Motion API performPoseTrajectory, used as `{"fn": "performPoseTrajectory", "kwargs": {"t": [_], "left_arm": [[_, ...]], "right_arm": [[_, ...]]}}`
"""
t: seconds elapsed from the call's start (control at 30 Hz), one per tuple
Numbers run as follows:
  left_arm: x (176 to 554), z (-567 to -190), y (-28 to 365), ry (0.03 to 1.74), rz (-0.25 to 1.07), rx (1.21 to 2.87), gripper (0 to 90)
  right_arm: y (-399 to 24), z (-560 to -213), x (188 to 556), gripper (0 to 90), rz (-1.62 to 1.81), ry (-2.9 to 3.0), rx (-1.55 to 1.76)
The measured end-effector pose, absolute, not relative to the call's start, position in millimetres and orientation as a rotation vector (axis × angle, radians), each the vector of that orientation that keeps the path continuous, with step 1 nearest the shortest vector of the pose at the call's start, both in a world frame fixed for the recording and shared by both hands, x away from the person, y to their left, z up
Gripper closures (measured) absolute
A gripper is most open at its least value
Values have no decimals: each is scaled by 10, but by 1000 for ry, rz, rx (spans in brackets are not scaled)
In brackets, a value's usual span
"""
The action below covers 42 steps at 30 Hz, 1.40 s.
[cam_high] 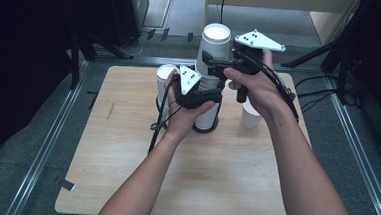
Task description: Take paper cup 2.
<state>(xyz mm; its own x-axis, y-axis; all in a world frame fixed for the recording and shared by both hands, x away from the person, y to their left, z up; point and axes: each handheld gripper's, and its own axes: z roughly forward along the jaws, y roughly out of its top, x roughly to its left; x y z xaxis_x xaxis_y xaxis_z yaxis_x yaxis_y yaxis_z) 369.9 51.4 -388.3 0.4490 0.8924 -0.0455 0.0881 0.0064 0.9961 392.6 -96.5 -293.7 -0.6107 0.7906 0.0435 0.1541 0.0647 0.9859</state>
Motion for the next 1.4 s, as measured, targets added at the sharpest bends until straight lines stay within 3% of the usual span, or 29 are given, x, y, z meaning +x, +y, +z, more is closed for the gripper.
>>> {"fn": "performPoseTrajectory", "kwargs": {"t": [0.4, 1.4], "left_arm": [[3681, -3885, 538, 914, 811, 1454, 62], [3662, -3905, 558, 899, 813, 1458, 79]], "right_arm": [[-850, -3028, 3936, 164, 1551, 1845, 914], [-847, -2525, 3731, 176, 1688, 1588, 884]]}}
